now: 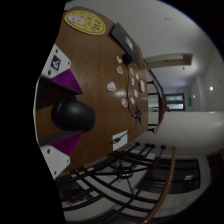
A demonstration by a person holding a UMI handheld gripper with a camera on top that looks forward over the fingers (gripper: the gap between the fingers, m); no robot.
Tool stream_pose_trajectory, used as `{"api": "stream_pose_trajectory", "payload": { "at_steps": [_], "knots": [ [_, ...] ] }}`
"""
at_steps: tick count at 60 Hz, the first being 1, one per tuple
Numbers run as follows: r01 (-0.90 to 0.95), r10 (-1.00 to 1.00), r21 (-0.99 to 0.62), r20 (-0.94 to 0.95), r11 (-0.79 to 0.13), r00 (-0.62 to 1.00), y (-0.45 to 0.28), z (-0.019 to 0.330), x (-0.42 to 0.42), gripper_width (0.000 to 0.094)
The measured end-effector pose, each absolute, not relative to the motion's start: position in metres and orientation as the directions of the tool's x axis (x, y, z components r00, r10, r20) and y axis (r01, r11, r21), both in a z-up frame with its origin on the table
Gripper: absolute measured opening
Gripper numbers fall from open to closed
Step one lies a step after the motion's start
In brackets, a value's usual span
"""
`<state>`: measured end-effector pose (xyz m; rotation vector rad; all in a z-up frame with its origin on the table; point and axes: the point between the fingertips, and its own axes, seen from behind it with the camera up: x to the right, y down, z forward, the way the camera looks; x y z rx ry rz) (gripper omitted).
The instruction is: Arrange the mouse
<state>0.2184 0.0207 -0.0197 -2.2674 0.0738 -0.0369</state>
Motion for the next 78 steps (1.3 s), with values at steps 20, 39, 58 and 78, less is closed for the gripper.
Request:
{"api": "stream_pose_trajectory", "payload": {
  "at_steps": [20,39,58,78],
  "knots": [
    [-0.118,-0.145,-0.788,-0.038,-0.604,0.989,0.027,0.001,0.219,0.037],
    [0.033,0.183,-0.942,-0.03,-0.334,0.983,0.006,0.18,-0.041,0.0364],
    [0.072,0.212,-0.786,-0.077,-0.614,0.974,0.012,0.008,-0.155,0.0365],
    [0.17,0.315,-0.766,-0.044,-0.62,0.948,-0.01,0.004,-0.155,0.0864]
  ]
}}
